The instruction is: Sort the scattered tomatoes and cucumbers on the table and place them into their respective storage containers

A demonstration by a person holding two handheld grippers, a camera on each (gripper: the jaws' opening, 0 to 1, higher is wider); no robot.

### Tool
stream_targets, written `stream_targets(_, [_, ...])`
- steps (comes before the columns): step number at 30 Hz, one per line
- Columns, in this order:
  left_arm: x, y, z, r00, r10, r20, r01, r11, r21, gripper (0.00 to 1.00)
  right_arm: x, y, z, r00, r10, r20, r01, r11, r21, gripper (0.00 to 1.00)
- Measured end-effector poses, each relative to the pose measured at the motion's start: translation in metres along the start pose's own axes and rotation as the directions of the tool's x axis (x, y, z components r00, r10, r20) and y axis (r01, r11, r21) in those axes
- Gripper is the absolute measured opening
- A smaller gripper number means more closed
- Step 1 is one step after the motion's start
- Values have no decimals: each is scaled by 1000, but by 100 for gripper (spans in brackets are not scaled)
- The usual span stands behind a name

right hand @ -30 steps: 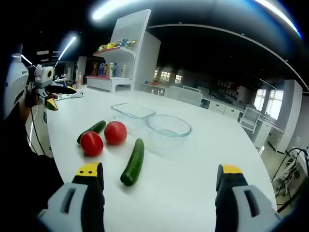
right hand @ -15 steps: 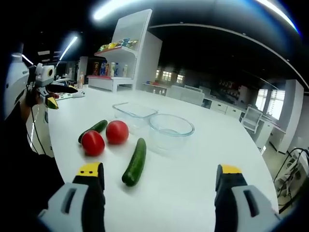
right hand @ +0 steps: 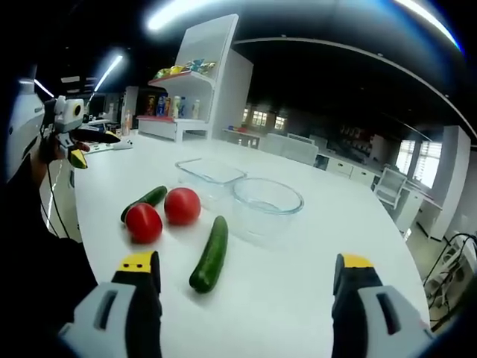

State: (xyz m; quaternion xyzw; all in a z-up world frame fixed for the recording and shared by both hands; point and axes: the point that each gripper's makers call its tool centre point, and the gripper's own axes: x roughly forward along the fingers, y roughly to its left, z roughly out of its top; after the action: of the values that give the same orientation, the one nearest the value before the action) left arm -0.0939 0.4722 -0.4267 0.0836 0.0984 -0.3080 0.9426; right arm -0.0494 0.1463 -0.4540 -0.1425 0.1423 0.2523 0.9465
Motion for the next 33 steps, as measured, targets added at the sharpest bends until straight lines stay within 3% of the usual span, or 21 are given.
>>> stream_targets(33, [-2, -4, -5, 1000, -23, -12, 23, 1000, 20, 95, 40, 43, 18, 990, 144, 12, -143, 989, -39, 89])
